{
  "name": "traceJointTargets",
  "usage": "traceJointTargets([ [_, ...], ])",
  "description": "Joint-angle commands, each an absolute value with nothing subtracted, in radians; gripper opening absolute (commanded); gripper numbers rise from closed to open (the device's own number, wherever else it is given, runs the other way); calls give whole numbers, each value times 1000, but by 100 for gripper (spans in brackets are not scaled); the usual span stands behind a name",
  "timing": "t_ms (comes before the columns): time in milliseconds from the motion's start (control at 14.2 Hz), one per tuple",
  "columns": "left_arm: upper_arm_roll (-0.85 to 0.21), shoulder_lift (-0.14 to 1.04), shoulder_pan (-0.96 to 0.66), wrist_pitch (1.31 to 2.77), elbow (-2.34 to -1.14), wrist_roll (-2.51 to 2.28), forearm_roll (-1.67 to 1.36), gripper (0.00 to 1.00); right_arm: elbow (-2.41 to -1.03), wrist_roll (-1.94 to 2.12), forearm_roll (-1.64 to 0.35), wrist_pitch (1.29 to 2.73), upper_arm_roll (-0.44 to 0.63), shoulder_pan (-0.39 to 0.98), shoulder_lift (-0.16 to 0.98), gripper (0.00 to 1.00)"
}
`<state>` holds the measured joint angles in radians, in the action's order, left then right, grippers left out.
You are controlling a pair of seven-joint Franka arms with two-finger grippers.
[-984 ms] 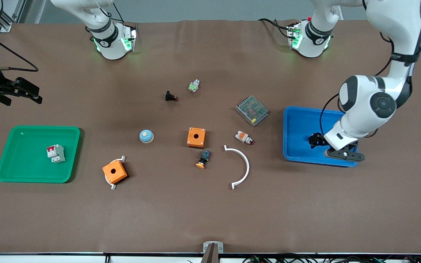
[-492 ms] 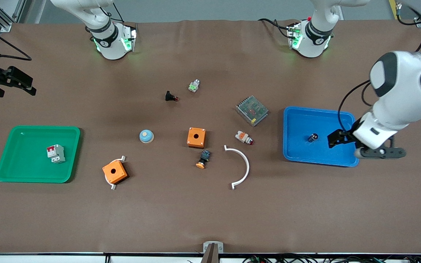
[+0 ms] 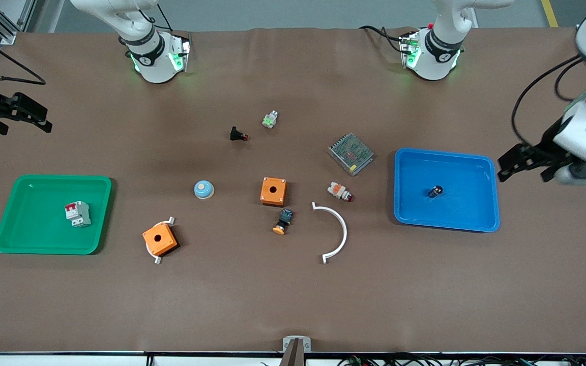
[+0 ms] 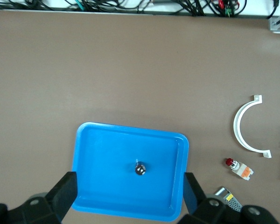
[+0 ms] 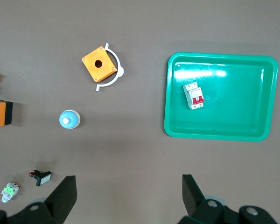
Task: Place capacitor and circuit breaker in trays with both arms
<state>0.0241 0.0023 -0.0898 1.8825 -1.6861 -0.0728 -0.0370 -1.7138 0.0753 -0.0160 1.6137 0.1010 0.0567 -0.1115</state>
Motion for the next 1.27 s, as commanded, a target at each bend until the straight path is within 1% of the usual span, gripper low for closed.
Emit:
traceJointTargets([
  [0, 20, -72, -77, 1833, -1706, -58, -18, 100, -1732, 63, -20, 1611, 98, 52, -135, 100],
  [281, 21, -120, -74, 1770, -1712, -9, -15, 100, -1729, 69, -18, 1603, 98, 52, -132, 100],
  [422, 25, -130, -86, 1764, -1721, -3, -15, 100, -1727, 71, -18, 1603, 100, 52, -130, 100],
  [773, 20, -92, -78, 1761, -1675, -9, -8, 100, -1726, 77, -18, 1603, 100, 43, -130, 100],
  [1195, 18, -87, -78, 1746, -1661, -5, 5, 100, -1726, 77, -18, 1603, 100, 40, -129, 100],
])
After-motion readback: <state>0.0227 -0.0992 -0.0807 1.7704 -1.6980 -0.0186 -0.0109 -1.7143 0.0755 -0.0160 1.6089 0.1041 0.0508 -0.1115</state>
